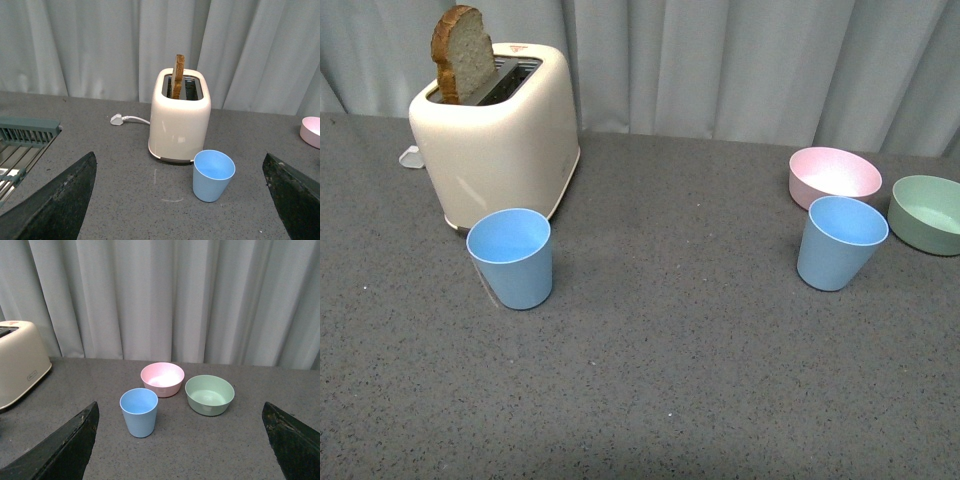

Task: Stack blue cups with both arms

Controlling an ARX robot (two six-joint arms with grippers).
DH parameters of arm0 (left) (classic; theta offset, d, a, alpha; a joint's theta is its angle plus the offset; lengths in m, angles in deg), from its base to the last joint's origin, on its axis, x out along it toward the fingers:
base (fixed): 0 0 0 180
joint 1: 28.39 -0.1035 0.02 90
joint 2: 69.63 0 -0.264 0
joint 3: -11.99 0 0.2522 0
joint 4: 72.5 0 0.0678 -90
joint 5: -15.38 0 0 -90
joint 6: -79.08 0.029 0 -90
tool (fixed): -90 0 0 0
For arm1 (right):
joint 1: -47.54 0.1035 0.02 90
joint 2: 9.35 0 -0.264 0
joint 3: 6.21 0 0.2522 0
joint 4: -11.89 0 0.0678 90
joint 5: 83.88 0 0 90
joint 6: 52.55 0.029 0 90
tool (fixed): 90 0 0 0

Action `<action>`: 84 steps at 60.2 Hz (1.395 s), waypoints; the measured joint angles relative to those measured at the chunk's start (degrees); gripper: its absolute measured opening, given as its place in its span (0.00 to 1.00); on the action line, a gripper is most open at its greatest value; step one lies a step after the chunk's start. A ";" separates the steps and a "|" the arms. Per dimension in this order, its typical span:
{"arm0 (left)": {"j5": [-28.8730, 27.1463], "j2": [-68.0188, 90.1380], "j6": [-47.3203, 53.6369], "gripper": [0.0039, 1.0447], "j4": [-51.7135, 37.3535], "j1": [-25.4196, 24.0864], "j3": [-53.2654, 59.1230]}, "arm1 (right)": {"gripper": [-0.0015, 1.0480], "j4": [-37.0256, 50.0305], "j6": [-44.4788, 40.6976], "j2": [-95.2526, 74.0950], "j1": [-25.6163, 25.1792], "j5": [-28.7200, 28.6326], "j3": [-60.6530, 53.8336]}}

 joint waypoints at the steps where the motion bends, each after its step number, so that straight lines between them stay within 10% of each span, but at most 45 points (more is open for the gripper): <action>1: 0.00 0.00 0.00 0.94 0.00 0.02 0.00 | 0.91 0.00 0.00 0.00 0.00 0.00 0.00; 56: 0.00 0.00 0.00 0.94 0.00 0.00 0.00 | 0.91 0.00 0.00 0.00 0.00 0.00 0.00; 64: -14.36 9.70 -6.16 0.94 10.80 4.44 -3.96 | 0.91 0.00 0.00 0.00 0.00 0.02 0.00; 84: -6.73 45.66 -14.05 0.94 -9.27 1.75 -11.96 | 0.91 0.00 0.00 0.00 0.00 0.00 0.00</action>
